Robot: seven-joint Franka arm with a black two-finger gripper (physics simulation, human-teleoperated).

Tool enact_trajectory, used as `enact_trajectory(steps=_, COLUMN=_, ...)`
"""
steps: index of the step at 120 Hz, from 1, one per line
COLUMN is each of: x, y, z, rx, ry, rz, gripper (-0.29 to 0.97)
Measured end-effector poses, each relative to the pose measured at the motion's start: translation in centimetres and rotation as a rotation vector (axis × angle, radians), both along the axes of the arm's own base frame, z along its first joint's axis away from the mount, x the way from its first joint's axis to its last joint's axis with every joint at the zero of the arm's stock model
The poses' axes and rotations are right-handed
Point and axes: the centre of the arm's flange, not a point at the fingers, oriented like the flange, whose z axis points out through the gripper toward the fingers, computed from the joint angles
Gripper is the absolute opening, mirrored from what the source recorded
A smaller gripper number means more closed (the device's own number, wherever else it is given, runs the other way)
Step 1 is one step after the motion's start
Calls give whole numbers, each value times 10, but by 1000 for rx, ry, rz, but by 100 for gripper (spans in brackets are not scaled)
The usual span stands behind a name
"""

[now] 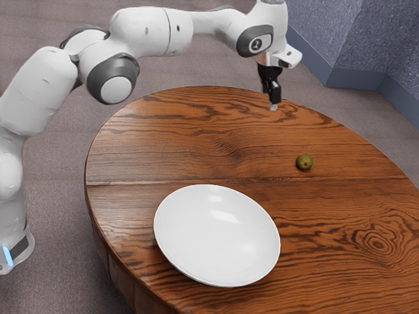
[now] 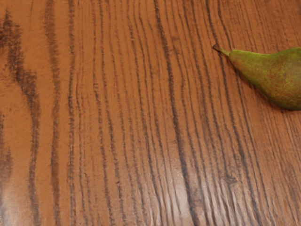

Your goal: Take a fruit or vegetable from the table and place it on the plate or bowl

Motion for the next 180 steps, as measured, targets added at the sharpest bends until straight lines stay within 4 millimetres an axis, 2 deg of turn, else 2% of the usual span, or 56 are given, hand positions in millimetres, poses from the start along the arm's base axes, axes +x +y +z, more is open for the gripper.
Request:
enact_trajectory(steps=16, x=7, y=4, z=-1, rx=24, ry=-53, rz=-29, gripper=68)
enact_trajectory(steps=32, x=24, y=1, z=-26, rx=14, ry=-88, rz=-71, gripper=68)
enact_trajectory(steps=38, x=30, y=-9, z=-28, rx=7, ry=-106, rz=-95, gripper=68)
enact_trajectory(steps=53, x=39, y=-35, z=-16, rx=-5, ry=-165, rz=-156, gripper=68)
enact_trajectory(steps=66, x=40, y=-38, z=-14, rx=8, ry=-172, rz=-194, gripper=68)
enact_trajectory(steps=82, x=37, y=-38, z=-25, rx=42, ry=-117, rz=-301, gripper=68)
enact_trajectory(steps=95, x=37, y=-42, z=-37, rx=89, ry=-67, rz=-423, gripper=68)
enact_trajectory(steps=112, x=36, y=-52, z=-41, rx=192, ry=-7, rz=-596, gripper=68)
enact_trajectory(steps=136, x=33, y=-46, z=-43, rx=279, ry=36, rz=-818, gripper=68)
enact_trajectory(steps=158, x=36, y=-71, z=-47, rx=338, ry=57, rz=-1036, gripper=68)
enact_trajectory(steps=169, x=40, y=-100, z=-51, rx=373, ry=62, rz=-1165, gripper=68)
enact_trajectory(steps=180, x=46, y=-133, z=-70, rx=403, ry=84, rz=-1300, gripper=68)
